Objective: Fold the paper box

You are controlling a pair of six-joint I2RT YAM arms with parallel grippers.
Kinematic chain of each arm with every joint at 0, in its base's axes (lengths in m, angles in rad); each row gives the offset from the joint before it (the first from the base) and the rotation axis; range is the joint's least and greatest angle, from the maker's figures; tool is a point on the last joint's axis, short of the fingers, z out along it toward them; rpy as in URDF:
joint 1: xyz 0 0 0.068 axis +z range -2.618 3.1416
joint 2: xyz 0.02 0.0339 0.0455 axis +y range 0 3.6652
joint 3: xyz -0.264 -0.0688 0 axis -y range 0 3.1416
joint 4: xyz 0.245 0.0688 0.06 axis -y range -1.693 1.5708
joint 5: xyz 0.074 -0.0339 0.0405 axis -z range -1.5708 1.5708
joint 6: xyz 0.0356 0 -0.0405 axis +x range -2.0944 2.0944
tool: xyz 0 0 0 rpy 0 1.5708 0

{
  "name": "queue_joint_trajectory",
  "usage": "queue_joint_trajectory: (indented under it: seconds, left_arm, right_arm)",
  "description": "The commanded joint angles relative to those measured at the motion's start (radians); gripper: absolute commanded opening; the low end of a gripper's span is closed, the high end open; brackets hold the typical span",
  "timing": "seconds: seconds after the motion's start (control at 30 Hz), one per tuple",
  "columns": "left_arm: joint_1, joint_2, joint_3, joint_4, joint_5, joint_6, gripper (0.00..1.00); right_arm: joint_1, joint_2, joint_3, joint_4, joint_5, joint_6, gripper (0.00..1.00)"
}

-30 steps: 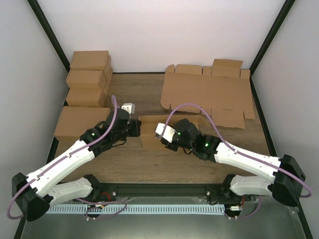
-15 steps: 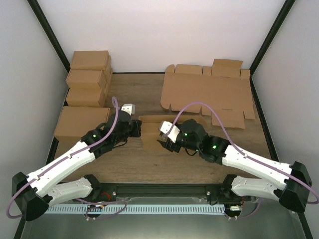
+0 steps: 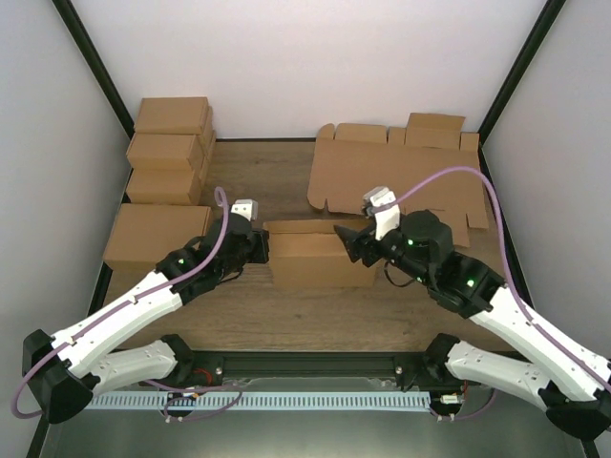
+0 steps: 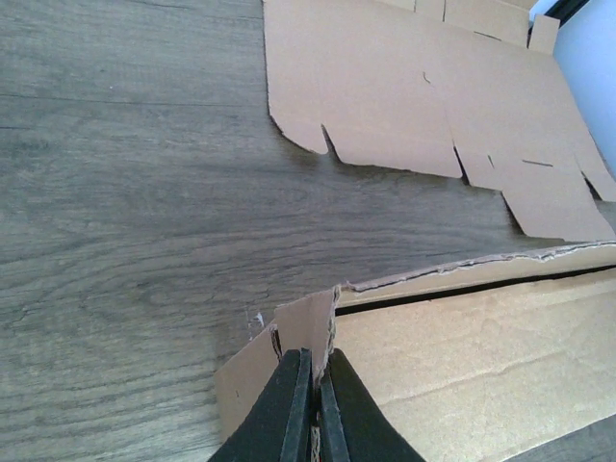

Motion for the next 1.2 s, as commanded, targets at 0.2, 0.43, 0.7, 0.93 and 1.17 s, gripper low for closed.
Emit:
queue_joint_trajectory:
  seconds: [0.2,0.43,0.7,0.93,1.17]
  left_arm:
    - [-0.011,0.015,-0.033,-0.12,0.012,0.007,0.04]
    - [-0.014,0.017,-0.028,-0.123,0.006,0.009,0.04]
    - [-0.016,0.026,-0.02,-0.123,0.003,0.012,0.04]
    - [-0.018,0.033,-0.018,-0.124,0.004,0.01,0.04]
    - [-0.019,0.035,-0.02,-0.119,0.001,0.011,0.04]
  right_arm:
    - [-0.005,-0.023,0.092,-0.337,0.26,0.37,0.77]
    - [-0.005,-0.045,0.012,-0.367,0.254,0.455,0.75]
    - [-0.01,0.001,-0.015,-0.335,0.313,0.417,0.73]
    - [-0.157,0.07,0.043,-0.339,0.258,0.363,0.78]
    - [-0.239,0.07,0.027,-0.333,0.171,0.32,0.79]
